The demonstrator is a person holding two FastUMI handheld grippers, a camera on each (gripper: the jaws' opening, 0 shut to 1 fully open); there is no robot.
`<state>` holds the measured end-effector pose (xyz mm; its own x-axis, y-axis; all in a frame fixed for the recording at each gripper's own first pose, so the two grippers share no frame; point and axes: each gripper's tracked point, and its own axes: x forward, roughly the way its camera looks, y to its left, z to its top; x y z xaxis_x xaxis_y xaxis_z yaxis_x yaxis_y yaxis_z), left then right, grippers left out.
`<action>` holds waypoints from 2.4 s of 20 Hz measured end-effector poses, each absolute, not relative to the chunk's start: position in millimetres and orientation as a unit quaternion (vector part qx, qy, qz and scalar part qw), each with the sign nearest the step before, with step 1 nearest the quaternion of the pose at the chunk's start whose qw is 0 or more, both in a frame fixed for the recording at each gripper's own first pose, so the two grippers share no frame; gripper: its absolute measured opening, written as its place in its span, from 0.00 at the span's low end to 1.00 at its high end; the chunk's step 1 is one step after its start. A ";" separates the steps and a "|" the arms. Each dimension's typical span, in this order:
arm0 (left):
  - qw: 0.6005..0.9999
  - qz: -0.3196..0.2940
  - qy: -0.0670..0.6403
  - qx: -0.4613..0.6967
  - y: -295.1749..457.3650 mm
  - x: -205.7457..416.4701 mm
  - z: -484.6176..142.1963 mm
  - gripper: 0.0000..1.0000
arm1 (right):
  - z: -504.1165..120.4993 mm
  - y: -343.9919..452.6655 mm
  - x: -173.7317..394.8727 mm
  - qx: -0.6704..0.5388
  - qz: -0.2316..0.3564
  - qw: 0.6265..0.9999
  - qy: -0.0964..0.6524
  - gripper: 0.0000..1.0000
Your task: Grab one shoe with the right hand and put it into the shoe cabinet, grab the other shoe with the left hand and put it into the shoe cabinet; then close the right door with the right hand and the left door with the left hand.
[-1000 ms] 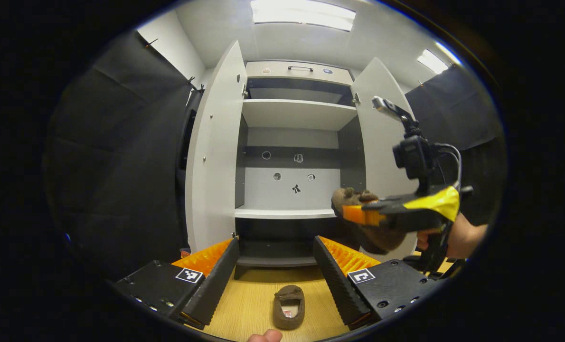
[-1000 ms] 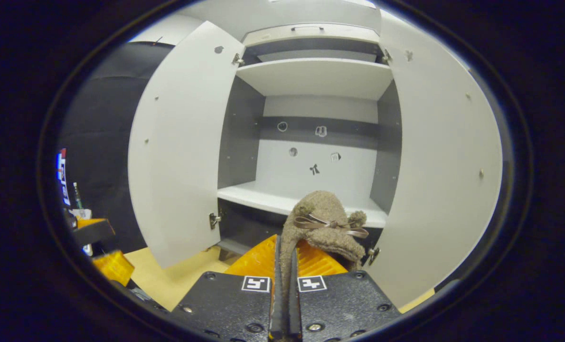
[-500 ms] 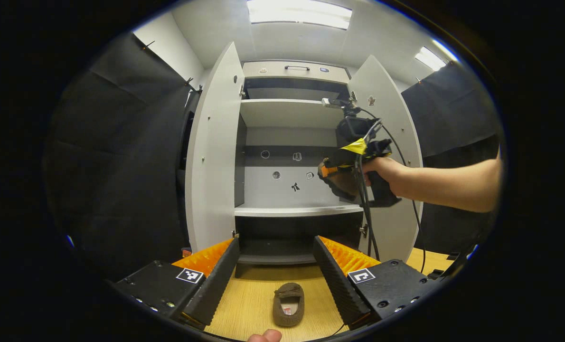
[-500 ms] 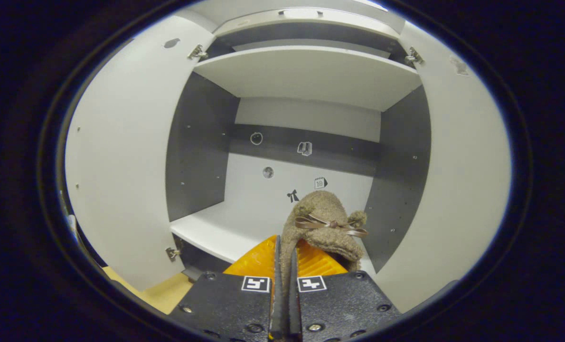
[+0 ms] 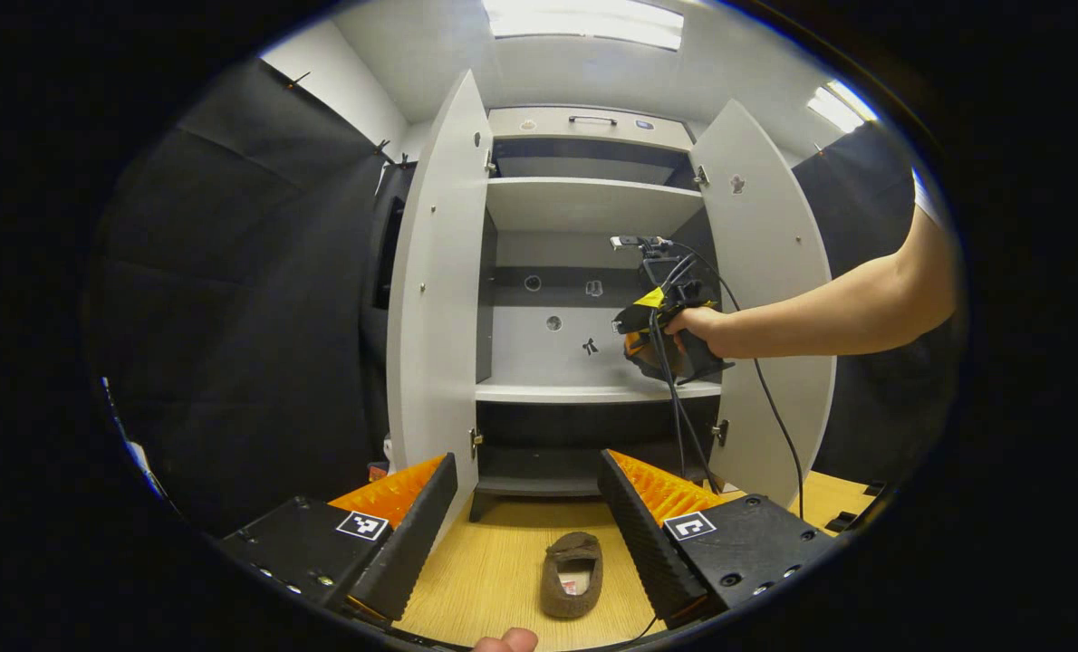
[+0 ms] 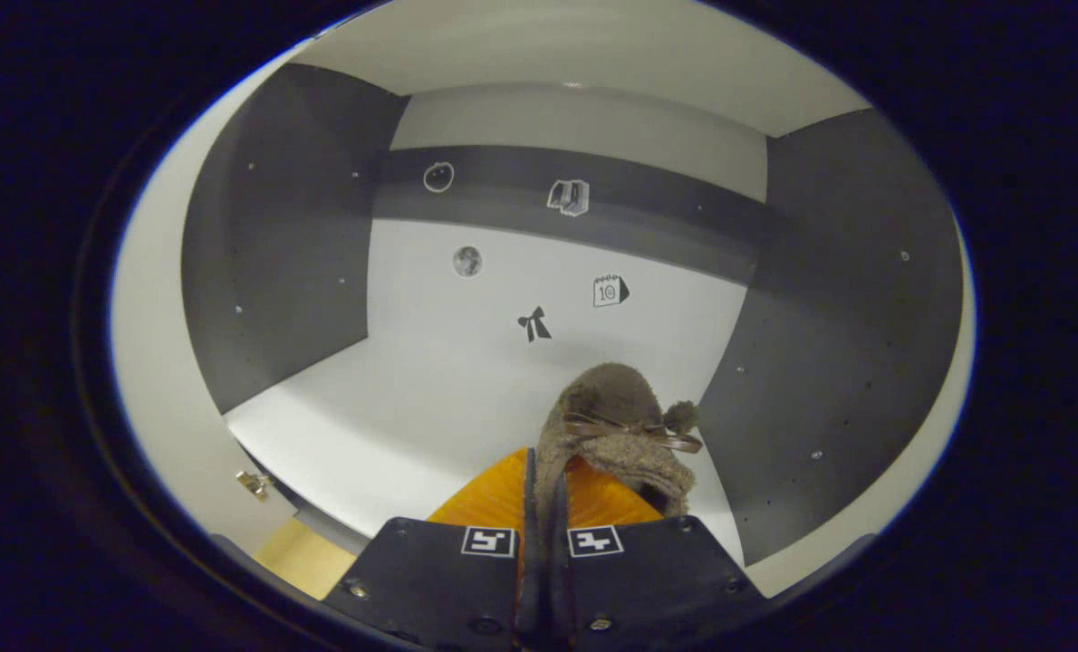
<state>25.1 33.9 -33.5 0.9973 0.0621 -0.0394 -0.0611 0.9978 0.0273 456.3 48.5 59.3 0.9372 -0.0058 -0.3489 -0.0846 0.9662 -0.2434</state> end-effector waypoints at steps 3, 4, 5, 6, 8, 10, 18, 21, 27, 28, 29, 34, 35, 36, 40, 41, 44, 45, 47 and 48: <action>0.998 0.048 0.024 0.013 47.6 23.2 -34.0 0.95 | 38.6 53.2 462.5 -0.124 0.027 0.970 0.208 0.08; 0.998 0.053 0.023 0.012 50.3 22.7 -33.4 0.95 | 34.4 56.3 465.3 -0.119 0.027 0.969 0.214 0.08; 0.998 0.057 0.023 0.011 54.6 21.7 -32.7 0.95 | 32.5 57.8 467.9 -0.121 0.023 0.969 0.216 0.08; 0.998 0.061 0.022 0.010 58.8 22.1 -33.3 0.95 | 30.4 58.6 468.7 -0.126 0.021 0.967 0.219 0.08; 0.997 0.069 0.025 0.007 64.8 20.3 -33.9 0.95 | 26.4 61.2 471.3 -0.132 0.016 0.965 0.226 0.08; 0.997 0.073 0.025 0.001 68.7 16.5 -34.8 0.95 | 23.6 62.5 473.8 -0.134 0.008 0.965 0.227 0.08; 0.997 0.079 0.024 0.007 81.6 5.4 -35.3 0.95 | 39.6 68.0 450.1 -0.143 0.003 0.965 0.221 0.39; 0.997 0.079 0.021 0.003 82.8 4.5 -33.4 0.95 | 54.0 72.3 429.5 -0.146 0.013 0.968 0.204 0.65; 0.998 0.066 0.013 -0.004 76.1 2.8 -29.2 0.95 | 83.1 75.7 375.6 -0.136 0.037 0.978 0.151 0.60; 0.998 0.064 0.012 -0.005 74.2 1.9 -29.8 0.95 | 86.2 74.7 364.7 -0.134 0.041 0.980 0.143 0.60; 0.998 0.061 0.011 -0.006 72.2 1.1 -28.9 0.95 | 89.2 73.7 353.9 -0.131 0.044 0.981 0.136 0.61; 0.999 0.038 0.012 -0.001 56.2 5.1 -28.6 0.95 | 95.2 61.8 294.1 -0.089 0.047 0.992 0.078 0.65; 0.999 0.034 0.012 0.001 53.9 4.6 -28.2 0.95 | 91.7 58.7 280.5 -0.077 0.044 0.994 0.067 0.72; 0.999 0.031 0.011 0.003 51.7 4.5 -27.0 0.95 | 88.1 56.3 267.0 -0.065 0.046 0.995 0.057 0.72; 1.000 0.012 0.015 0.002 37.4 8.3 -27.7 0.95 | 69.9 45.7 214.2 -0.052 0.040 0.998 0.022 0.75; 1.000 0.007 0.017 0.001 33.3 8.2 -28.1 0.95 | 64.8 42.6 201.3 -0.055 0.036 0.998 0.012 0.71; 1.000 -0.001 0.021 0.002 25.9 8.0 -31.0 0.95 | 44.5 38.3 162.4 -0.077 0.026 0.997 -0.010 0.75; 1.000 -0.004 0.023 0.003 23.3 7.6 -31.2 0.95 | 37.0 39.4 148.7 -0.080 0.026 0.996 -0.015 0.72; 1.000 -0.009 0.027 0.005 18.1 7.1 -35.7 0.95 | 19.2 43.3 123.7 -0.076 0.031 0.996 -0.018 0.72; 0.999 -0.011 0.030 0.006 15.0 6.8 -37.5 0.95 | 7.6 42.4 111.5 -0.070 0.030 0.997 -0.015 0.72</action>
<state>6.8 15.0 -37.5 0.9979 -0.0224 -0.0604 0.0232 0.9997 0.0122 111.5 42.4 7.6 0.9977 0.0622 0.0265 -0.0578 0.9883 -0.1409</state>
